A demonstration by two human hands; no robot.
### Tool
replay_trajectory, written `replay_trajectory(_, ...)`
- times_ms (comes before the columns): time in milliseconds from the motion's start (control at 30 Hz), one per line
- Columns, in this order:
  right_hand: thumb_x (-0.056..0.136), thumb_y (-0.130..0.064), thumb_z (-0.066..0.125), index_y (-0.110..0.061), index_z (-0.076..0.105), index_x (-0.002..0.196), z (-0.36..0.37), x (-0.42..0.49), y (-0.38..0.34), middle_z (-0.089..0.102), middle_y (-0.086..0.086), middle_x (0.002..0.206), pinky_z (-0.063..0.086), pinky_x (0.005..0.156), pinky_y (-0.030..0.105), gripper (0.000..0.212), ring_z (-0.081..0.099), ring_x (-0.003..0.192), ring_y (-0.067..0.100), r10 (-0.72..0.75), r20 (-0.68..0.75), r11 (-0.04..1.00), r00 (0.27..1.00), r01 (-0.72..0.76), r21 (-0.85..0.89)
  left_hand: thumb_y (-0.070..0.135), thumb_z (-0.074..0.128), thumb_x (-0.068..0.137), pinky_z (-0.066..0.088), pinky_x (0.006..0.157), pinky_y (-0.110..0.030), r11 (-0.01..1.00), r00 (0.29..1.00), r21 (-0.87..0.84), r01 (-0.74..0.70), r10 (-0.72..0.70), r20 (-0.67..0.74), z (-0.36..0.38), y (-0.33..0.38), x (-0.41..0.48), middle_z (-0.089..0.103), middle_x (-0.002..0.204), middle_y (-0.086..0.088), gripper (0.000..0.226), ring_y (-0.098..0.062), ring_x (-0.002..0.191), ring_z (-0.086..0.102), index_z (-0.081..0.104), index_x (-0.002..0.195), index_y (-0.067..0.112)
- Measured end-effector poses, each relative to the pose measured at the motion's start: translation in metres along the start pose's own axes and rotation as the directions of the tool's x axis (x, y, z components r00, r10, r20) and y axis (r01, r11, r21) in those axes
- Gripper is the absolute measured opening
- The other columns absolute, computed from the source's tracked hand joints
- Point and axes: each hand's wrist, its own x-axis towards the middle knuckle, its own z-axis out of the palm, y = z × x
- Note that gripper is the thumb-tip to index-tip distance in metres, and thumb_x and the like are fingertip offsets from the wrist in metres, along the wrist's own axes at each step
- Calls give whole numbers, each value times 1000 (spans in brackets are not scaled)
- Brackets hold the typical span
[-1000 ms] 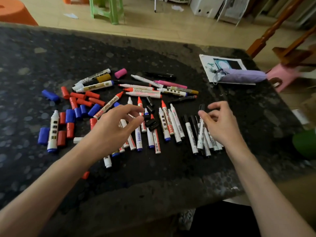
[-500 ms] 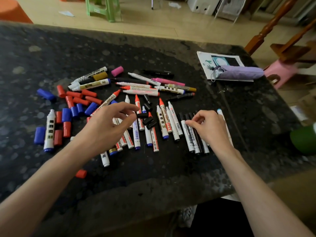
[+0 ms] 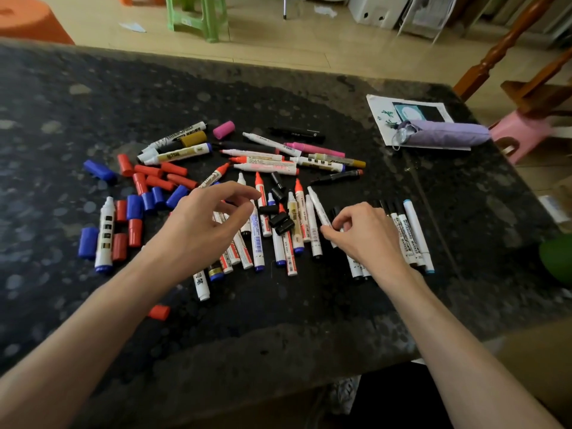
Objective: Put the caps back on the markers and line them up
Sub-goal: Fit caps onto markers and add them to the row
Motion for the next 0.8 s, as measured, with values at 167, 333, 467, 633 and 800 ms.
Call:
replay_trajectory(167,90,-43,77,-24,75,90,-18,-9,-13,71,-10,71,48,65,24,19,67,71,2,68,5,908,998,-64,413,32,56,103,56,75,-23,1000,1000,2,8,-8,-13,-1,1,-1,69,102,17,22,0,97,68,67,121,35)
replay_trajectory(333,92,-36,77,-22,79,93,-21,-34,-58,77,-7,80,50,67,20,14,69,71,0,-352,208,609,913,54,791,43,52,102,62,71,-45,991,994,-98,95,-89,66,2,6,-3,76,89,9,26,-6,80,73,72,104,26)
replay_trajectory(467,97,-27,72,-14,78,106,-13,-42,-79,79,-1,93,57,71,24,17,73,81,9,-545,233,568,805,150,809,49,57,99,51,59,-39,981,985,-95,169,-170,3,-5,3,-2,70,66,4,40,-8,59,62,72,76,20)
replay_trajectory(633,94,-30,76,-30,78,103,-11,-19,-62,73,-13,86,54,72,24,9,69,77,1,-273,18,804,962,218,553,45,56,101,52,61,-35,970,970,-48,239,-241,-42,-19,-8,-3,69,64,7,37,-13,60,66,70,77,21)
replay_trajectory(800,86,-52,79,-32,68,116,-5,-17,-54,64,-14,95,52,69,24,38,60,81,1,-129,61,952,990,107,287,53,53,100,42,50,-28,972,973,36,233,-233,-9,-24,-15,-1,51,55,9,25,-4,44,47,68,90,36)
